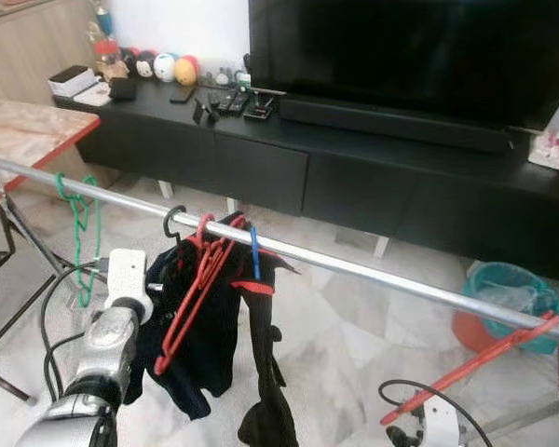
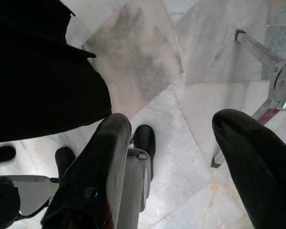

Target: Hang hanger

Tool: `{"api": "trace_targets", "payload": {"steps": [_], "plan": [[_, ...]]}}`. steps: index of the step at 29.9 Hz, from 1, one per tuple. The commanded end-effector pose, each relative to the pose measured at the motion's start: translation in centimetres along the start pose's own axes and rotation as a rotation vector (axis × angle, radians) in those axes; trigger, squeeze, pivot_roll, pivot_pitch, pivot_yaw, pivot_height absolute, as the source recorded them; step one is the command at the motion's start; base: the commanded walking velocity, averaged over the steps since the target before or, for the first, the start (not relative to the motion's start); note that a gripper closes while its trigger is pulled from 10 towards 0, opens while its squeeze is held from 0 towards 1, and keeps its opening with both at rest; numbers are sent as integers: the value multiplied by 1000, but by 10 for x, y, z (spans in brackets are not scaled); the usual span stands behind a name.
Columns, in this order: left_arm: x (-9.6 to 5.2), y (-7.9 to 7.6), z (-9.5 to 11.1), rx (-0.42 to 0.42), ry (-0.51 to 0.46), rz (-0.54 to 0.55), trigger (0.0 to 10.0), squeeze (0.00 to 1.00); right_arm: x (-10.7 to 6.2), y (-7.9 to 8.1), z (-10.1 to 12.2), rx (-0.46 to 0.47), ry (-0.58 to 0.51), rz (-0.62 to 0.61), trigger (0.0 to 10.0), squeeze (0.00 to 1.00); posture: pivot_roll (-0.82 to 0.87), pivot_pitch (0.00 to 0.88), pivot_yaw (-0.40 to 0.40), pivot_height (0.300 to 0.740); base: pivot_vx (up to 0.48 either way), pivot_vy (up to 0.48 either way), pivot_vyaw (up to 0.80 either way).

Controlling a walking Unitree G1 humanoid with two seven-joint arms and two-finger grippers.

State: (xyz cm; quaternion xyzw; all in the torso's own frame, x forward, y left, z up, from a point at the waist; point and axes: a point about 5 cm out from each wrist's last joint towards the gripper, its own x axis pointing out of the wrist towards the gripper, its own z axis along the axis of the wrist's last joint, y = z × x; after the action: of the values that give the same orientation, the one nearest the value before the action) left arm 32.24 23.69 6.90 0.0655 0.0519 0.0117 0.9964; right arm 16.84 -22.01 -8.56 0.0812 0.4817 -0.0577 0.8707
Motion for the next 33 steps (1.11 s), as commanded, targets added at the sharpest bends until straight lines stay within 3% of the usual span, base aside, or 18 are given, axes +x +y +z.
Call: {"api": "trace_targets", "payload": {"steps": [1, 4, 8, 13, 24, 33], "plan": [[-7, 0, 1, 15, -66, -3, 10000, 0, 1, 1, 4, 7, -16, -5, 10000, 0, 20, 0, 3, 740, 0, 0, 0], [-18, -1, -7, -4, -84, 18, 10000, 0, 1, 1, 4, 17, -24, -14, 10000, 0, 19, 0, 5, 740, 0, 0, 0], [-37, -12, -17, 35, -115, 11, 10000, 0, 1, 0, 4, 19, -27, -20, 10000, 0, 29, 0, 2, 740, 0, 0, 0], [-47, -22, -25, 38, -106, 8, 10000, 0, 0, 0, 4, 18, -27, -23, 10000, 0, 33, 0, -1, 740, 0, 0, 0], [-34, -30, -17, 32, -96, 22, 10000, 0, 1, 0, 7, 17, -34, -26, 10000, 0, 30, 0, 5, 740, 0, 0, 0], [-36, -33, -20, 20, -79, 37, 10000, 0, 1, 1, 8, 18, -34, -25, 10000, 0, 31, 0, 2, 740, 0, 0, 0]]}}
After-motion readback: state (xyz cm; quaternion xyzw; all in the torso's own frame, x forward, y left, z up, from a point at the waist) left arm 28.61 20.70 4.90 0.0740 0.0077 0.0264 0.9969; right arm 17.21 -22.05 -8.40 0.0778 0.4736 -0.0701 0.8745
